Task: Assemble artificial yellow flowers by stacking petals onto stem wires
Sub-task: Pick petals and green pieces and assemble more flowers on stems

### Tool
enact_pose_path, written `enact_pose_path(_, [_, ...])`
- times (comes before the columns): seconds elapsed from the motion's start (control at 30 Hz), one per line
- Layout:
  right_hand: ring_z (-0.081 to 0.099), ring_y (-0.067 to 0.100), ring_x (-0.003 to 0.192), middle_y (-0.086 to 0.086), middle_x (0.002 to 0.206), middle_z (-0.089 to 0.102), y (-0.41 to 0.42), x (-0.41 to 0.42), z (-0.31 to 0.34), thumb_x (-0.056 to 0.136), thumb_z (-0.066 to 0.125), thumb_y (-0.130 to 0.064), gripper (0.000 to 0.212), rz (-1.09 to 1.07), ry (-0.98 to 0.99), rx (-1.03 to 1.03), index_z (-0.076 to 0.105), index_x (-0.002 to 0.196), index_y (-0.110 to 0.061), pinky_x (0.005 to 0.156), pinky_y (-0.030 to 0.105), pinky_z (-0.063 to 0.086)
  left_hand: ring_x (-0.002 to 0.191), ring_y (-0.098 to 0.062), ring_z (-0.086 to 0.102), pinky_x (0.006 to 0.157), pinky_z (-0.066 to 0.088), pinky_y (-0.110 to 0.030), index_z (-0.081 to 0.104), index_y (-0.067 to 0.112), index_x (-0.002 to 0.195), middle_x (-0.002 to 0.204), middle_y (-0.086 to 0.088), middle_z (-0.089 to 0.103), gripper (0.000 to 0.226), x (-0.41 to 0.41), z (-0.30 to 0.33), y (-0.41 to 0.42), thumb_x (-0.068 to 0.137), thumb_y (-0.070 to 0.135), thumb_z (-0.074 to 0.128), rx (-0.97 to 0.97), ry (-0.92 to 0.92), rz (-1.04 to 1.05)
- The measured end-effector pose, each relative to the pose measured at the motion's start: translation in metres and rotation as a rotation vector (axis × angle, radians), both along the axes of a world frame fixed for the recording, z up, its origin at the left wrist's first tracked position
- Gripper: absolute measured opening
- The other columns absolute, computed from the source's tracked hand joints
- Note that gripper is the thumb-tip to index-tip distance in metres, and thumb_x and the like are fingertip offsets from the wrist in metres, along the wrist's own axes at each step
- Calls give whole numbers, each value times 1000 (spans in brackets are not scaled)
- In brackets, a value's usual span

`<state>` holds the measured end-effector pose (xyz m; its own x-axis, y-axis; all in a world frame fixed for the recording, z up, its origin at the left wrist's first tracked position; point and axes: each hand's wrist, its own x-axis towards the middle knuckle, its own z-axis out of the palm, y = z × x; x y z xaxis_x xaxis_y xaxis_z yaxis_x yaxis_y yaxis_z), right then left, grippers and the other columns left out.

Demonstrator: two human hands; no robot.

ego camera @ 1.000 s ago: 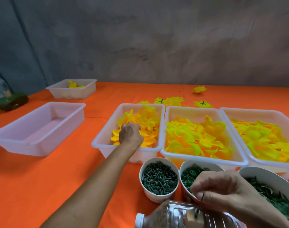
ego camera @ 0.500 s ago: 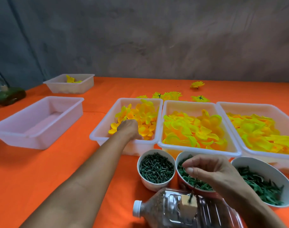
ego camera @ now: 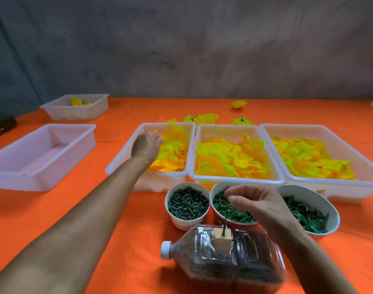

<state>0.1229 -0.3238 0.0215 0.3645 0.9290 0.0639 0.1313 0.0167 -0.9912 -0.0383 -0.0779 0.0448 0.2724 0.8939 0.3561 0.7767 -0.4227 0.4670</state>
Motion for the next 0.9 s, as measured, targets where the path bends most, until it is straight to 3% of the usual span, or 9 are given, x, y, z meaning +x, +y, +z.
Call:
enact_pose_path(0.1, [64,2,63,3,71,73,-1,1,4,80,67,3,23,-18,25,28,76,70,-15,59,11,47,73,-36,62,70,49,-41,66,-3,99,84,-22,66,24,1,12,-13,96,12,48,37,-248,-54])
enact_pose_path(0.2, [65,1,68,1,77,74,0,5,13,83,67,-5,12,-51,-13,73,75,83,-13,61,10,48,59,-21,60,49,50,-29,68,5,90,77,-17,65,23,0,24,-43,97,10,46,-156,-591,-195])
enact_pose_path(0.3, [68,2,81,-5,88,75,3,5,27,82,68,-19,13,-72,-37,111,74,94,-17,64,11,50,47,-10,59,41,45,-18,58,10,72,63,-4,68,29,0,27,-80,98,12,46,-373,-761,-324])
enact_pose_path(0.4, [70,7,88,-7,96,74,9,-3,39,72,68,-39,38,-21,36,111,70,105,-19,65,18,53,46,-10,59,41,45,-19,57,9,70,61,-5,68,29,3,27,-114,97,12,48,-444,-753,-401])
enact_pose_path(0.47, [71,13,88,-10,98,73,12,-10,46,62,68,-51,54,46,103,71,68,106,-20,69,25,53,52,-16,59,44,47,-24,58,7,69,67,-18,66,28,7,25,-131,96,12,51,-383,-675,-407])
enact_pose_path(0.53, [72,18,86,-9,96,74,11,-15,49,55,70,-54,60,103,162,38,69,103,-18,70,30,53,57,-19,58,47,48,-28,58,5,70,67,-20,60,26,8,24,-145,94,13,54,-284,-584,-405])
enact_pose_path(0.67, [70,22,84,12,95,73,7,-18,47,57,77,-35,52,143,233,33,70,99,-4,71,32,55,55,-13,57,49,49,-28,60,6,70,58,-2,59,25,5,29,-164,93,15,56,-183,-491,-435])
enact_pose_path(0.77, [70,17,80,10,92,74,0,-19,46,58,74,-24,32,162,289,10,76,88,-14,71,31,52,47,-10,58,43,43,-18,59,11,71,51,5,62,25,1,33,-174,95,13,53,-366,-619,-469])
enact_pose_path(0.9, [69,16,77,9,89,74,-8,-18,46,60,71,-20,25,183,346,-10,77,84,-14,61,25,53,44,-8,58,41,44,-17,63,5,81,54,5,64,24,-4,33,-181,97,16,49,-552,-756,-483])
